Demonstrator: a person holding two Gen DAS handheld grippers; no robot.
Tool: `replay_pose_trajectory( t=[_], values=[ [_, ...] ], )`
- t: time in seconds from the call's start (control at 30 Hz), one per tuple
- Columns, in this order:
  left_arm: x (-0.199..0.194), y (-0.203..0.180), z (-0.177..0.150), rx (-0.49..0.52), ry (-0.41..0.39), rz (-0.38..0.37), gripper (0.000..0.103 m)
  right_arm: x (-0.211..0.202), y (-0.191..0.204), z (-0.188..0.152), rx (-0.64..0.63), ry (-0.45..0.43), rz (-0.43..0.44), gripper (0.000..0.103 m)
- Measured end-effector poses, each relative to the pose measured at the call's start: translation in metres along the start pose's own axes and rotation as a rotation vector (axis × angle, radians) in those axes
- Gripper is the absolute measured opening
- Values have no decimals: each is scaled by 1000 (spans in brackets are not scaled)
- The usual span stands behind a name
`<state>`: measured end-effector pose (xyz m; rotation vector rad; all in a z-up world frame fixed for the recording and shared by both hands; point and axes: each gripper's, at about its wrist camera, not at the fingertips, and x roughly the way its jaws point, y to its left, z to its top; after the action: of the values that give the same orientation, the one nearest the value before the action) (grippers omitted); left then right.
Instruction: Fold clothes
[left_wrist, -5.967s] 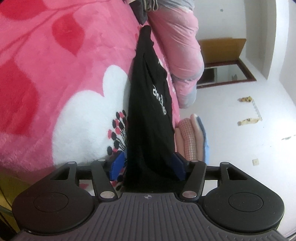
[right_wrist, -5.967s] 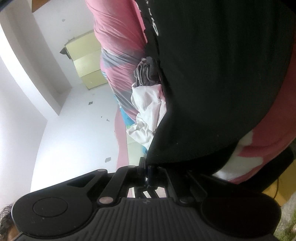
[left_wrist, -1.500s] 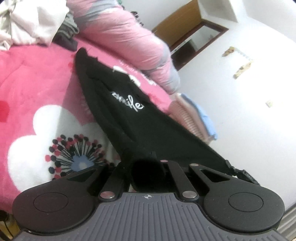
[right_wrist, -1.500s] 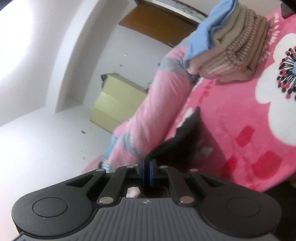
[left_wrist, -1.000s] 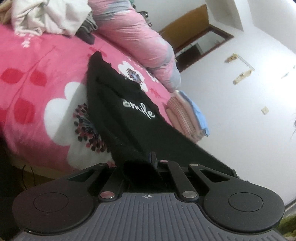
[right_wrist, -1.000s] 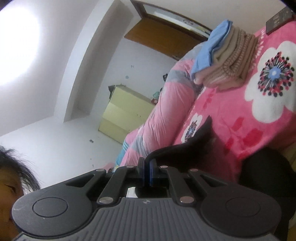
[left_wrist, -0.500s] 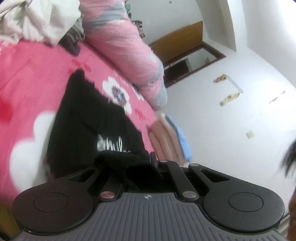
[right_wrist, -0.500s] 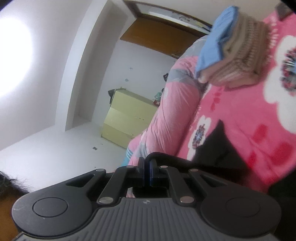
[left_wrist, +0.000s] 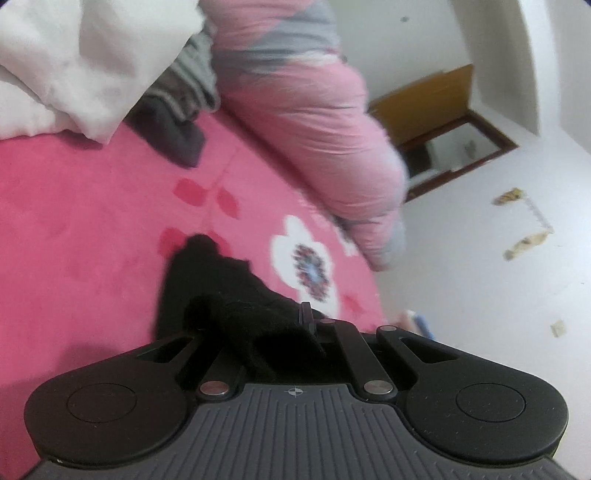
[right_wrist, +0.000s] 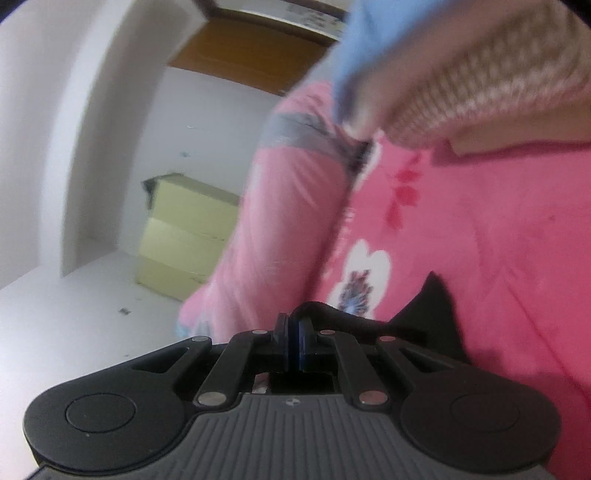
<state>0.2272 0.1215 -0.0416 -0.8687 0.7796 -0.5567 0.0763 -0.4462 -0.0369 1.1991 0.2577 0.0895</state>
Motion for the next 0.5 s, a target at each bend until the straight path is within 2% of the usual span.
replay_pose_trajectory(
  t=[0.17,0.33,0.4,0.43,0.5],
  values=[
    [41,36,15,-36,45,37,0,44,-30,5,26,40,-70,5],
    [60,62,24,-95,104,42,2,82,-61,8,56,80,-131,5],
    [62,69,29,-123,115,18,3,88,-69,9,83,84,-123,5],
    [62,74,31,-157,115,-17,6,88,-72,9,101,81,-107,6],
    [63,90,33,-288,110,-131,21,87,-79,10,138,76,-75,8]
  ],
)
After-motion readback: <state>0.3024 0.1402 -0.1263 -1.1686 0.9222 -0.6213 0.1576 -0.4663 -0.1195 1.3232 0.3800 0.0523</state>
